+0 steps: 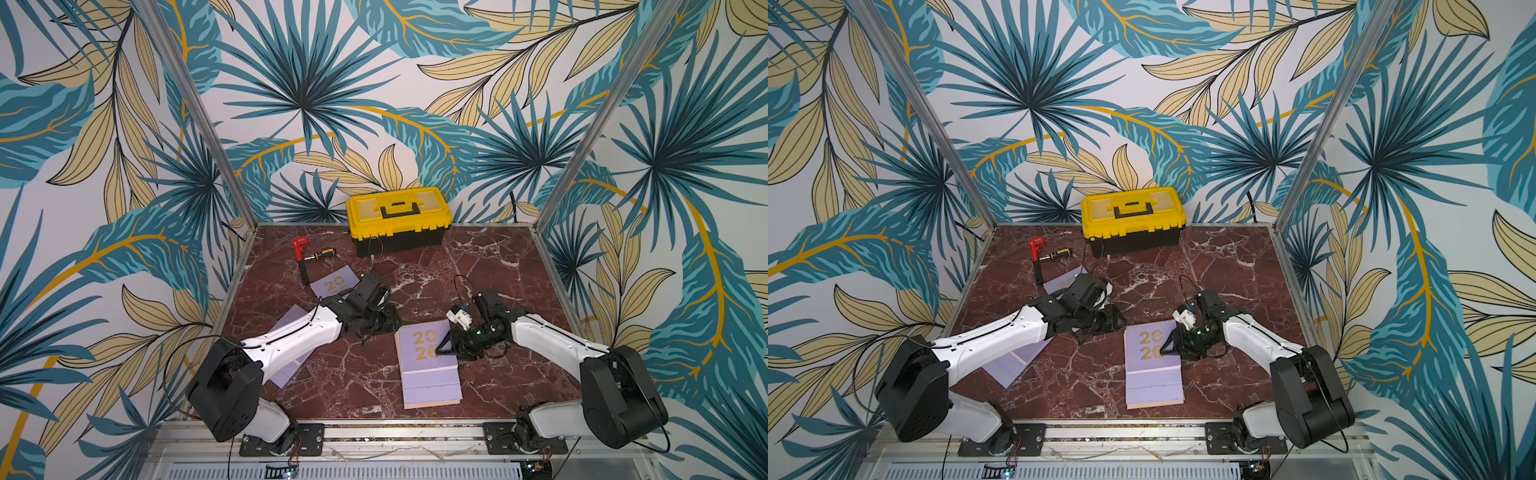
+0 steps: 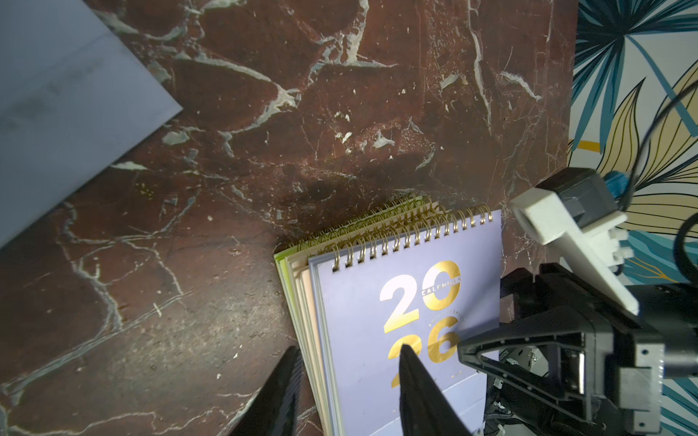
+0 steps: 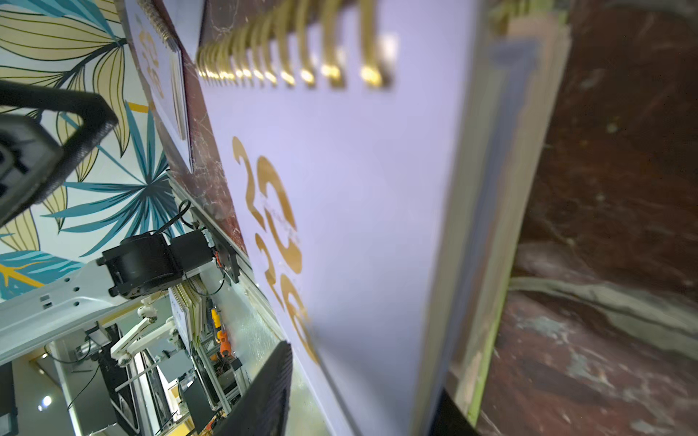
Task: Stack the calendars
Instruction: Place the calendar at the calendar, then adjust the calendars at the calendar.
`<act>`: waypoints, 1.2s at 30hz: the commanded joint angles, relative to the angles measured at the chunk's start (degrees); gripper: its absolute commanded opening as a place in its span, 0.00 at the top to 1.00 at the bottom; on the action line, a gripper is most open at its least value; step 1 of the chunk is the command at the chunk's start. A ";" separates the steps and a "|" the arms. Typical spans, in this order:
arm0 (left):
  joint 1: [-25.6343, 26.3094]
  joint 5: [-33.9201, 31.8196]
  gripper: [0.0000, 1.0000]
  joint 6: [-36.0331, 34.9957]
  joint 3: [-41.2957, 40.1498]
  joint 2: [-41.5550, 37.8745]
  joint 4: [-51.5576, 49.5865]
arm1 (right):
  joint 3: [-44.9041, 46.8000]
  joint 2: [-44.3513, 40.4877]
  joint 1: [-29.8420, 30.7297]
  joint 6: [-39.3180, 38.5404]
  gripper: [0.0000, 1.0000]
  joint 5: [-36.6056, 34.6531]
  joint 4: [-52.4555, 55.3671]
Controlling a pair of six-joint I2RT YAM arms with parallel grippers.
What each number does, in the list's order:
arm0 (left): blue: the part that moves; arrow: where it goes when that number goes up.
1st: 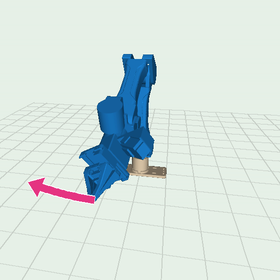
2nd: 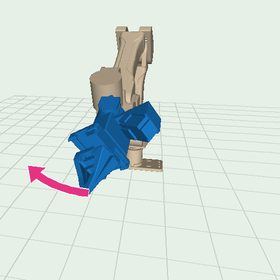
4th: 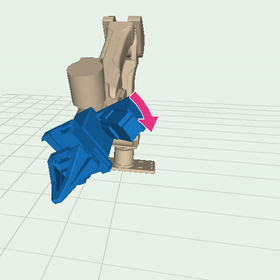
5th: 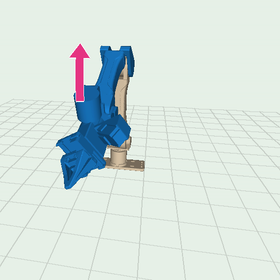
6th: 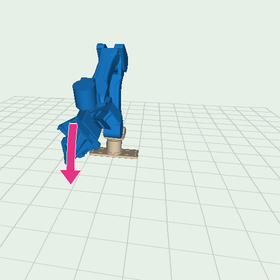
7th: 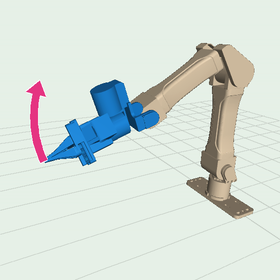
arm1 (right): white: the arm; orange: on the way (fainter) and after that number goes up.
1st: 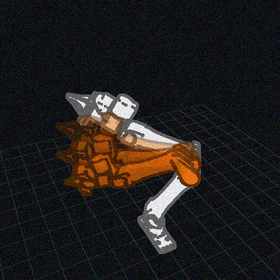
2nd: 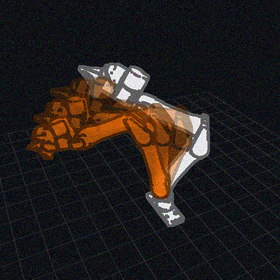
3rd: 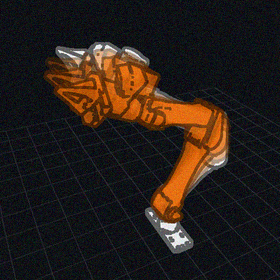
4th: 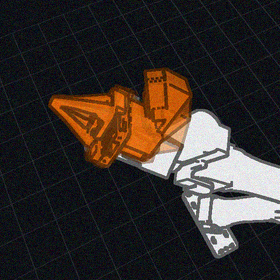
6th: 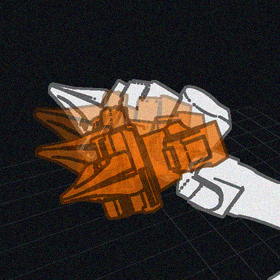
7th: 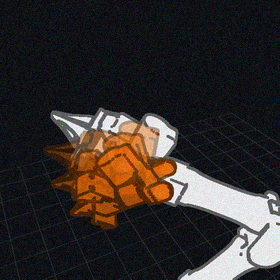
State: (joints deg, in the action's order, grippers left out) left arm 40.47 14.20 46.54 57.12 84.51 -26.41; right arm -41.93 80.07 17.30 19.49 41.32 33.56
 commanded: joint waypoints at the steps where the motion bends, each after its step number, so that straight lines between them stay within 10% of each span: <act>1: 0.30 0.34 0.54 0.65 -0.92 0.44 1.08 | -2.73 -1.93 0.21 -0.79 0.48 -5.45 6.90; 16: 1.62 -1.64 0.61 8.26 -6.69 2.11 1.63 | -5.92 -13.57 0.28 6.81 0.46 -33.84 17.53; 36: 2.52 1.55 0.99 11.02 -8.09 8.49 4.05 | 5.45 -8.06 1.93 12.89 0.79 -34.71 6.63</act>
State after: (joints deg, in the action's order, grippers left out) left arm 42.81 14.61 57.49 47.18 92.44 -23.66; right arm -38.46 71.72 18.63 30.74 6.28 41.82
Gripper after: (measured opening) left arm 0.048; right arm 0.226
